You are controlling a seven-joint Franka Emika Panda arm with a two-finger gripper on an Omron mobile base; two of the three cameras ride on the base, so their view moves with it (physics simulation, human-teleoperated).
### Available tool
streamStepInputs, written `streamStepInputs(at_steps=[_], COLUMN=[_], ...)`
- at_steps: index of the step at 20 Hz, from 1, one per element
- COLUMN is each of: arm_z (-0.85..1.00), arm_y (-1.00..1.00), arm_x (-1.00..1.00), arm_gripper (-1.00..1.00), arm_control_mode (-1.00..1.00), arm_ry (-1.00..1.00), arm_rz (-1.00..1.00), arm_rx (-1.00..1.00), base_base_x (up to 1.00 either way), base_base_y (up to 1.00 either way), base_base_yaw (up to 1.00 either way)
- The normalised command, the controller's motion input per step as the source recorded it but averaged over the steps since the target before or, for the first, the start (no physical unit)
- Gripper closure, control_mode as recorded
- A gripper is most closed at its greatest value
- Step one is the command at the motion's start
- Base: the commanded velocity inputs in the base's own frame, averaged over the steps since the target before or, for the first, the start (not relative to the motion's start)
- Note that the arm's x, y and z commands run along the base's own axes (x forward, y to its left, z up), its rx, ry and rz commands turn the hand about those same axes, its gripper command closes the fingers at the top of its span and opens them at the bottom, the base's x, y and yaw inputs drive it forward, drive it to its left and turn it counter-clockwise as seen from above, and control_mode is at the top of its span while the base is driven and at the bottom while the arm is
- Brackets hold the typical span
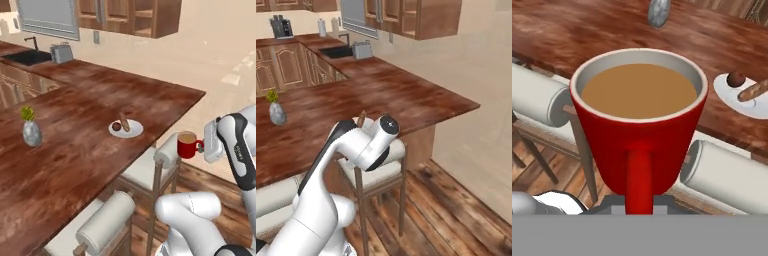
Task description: Pick up the brewed coffee from the coffee machine and place it next to the breakfast plate on the dining counter.
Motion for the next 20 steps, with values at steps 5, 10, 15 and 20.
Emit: streamStepInputs(at_steps=[5,10,15,20], arm_z=[0.00,0.00,0.00,0.00], arm_y=[0.00,0.00,0.00,0.00], arm_x=[0.00,0.00,0.00,0.00], arm_gripper=[1.00,1.00,1.00,1.00], arm_control_mode=[1.00,1.00,1.00,1.00], arm_ry=[0.00,0.00,0.00,0.00], arm_rz=[0.00,0.00,0.00,0.00], arm_rx=[0.00,0.00,0.00,0.00], base_base_x=[1.00,1.00,1.00,1.00], base_base_y=[-0.19,-0.23,-0.22,-0.38], base_base_yaw=[0.45,0.46,0.45,0.42])
